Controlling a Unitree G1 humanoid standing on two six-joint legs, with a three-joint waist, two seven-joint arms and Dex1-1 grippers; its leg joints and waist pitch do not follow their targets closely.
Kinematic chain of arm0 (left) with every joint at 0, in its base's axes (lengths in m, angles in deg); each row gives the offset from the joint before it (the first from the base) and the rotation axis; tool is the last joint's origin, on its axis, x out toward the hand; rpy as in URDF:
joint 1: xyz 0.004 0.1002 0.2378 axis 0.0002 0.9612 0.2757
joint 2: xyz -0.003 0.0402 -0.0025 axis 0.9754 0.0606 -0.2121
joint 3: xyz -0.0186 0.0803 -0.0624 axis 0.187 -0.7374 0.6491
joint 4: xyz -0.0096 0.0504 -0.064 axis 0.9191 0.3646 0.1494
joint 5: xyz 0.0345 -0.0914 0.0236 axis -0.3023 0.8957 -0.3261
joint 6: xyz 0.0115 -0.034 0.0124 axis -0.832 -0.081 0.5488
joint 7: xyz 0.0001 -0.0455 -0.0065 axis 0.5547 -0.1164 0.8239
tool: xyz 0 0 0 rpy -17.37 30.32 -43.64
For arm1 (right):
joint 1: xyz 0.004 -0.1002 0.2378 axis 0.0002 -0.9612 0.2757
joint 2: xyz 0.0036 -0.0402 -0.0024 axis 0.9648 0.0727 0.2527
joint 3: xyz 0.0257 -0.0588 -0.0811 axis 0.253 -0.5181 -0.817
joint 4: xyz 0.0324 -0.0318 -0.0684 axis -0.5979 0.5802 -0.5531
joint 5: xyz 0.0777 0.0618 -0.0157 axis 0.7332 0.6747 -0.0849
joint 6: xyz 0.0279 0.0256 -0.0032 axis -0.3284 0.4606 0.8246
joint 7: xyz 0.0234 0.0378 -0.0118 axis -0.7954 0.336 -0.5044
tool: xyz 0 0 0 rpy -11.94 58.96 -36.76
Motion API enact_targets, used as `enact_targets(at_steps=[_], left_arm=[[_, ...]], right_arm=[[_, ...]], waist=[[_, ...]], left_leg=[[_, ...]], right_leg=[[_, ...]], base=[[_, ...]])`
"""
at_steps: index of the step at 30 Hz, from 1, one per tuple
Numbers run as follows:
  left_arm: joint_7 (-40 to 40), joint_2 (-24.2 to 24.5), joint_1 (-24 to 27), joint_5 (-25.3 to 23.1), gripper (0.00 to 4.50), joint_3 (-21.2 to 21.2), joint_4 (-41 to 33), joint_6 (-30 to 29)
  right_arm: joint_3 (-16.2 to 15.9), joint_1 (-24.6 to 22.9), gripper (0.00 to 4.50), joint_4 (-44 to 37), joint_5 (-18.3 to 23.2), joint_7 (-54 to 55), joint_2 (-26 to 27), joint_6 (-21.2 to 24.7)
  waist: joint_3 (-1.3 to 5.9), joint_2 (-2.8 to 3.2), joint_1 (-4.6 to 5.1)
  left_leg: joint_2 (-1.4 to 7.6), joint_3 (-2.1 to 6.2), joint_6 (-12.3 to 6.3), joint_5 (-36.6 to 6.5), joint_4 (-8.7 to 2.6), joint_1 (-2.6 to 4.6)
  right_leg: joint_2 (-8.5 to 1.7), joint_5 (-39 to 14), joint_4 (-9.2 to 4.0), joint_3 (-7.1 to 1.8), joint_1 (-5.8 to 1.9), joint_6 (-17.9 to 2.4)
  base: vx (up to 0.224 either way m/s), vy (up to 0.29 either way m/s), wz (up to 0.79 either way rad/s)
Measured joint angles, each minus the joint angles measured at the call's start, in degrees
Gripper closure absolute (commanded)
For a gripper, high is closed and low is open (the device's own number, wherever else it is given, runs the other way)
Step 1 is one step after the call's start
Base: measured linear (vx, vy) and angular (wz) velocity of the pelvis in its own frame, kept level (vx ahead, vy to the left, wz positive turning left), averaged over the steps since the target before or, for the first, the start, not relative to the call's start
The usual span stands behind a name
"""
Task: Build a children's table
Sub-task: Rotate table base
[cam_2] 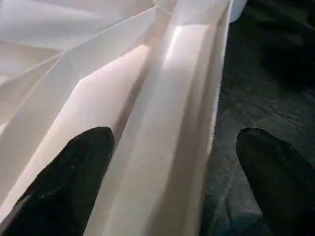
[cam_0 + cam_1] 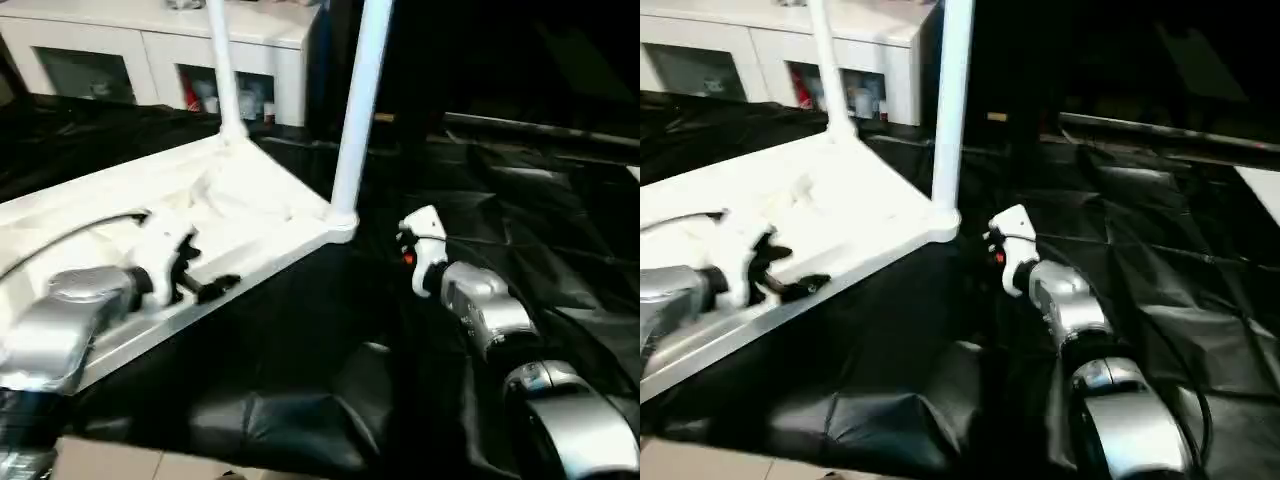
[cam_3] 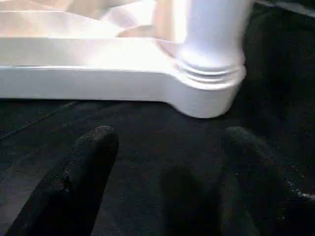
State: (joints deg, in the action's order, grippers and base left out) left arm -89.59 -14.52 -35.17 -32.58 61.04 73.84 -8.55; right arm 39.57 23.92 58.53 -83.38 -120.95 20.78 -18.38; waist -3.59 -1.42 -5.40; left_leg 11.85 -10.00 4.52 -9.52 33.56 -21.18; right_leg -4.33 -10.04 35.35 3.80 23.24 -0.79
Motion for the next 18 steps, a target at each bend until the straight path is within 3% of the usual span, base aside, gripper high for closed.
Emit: enact_targets(at_steps=[11, 18], left_arm=[[-1.3, 0.2, -3.3, -5.5, 0.02, -5.5, 13.0, 9.8], [-4.9, 0.3, -5.1, -5.6, 0.02, -5.6, 17.0, 12.7]], right_arm=[[-2.2, -5.4, 0.65, -10.3, -0.1, -5.9, -1.6, 3.3], [-2.5, -5.7, 0.65, -12.5, -0.1, -6.6, -3.3, 4.7]], waist=[[-0.11, 0.3, -0.41], [-0.23, 0.58, -0.77]], left_leg=[[0.0, 0.07, 0.0, 0.0, -0.02, 0.05], [0.0, 0.08, 0.0, 0.0, -0.02, 0.09]], right_leg=[[0.01, 0.0, 0.01, 0.04, -0.05, 0.0], [0.01, 0.1, 0.01, 0.04, -0.06, -0.1]], base=[[0.0, 0.0, 0.0], [0.0, 0.0, 0.0]])
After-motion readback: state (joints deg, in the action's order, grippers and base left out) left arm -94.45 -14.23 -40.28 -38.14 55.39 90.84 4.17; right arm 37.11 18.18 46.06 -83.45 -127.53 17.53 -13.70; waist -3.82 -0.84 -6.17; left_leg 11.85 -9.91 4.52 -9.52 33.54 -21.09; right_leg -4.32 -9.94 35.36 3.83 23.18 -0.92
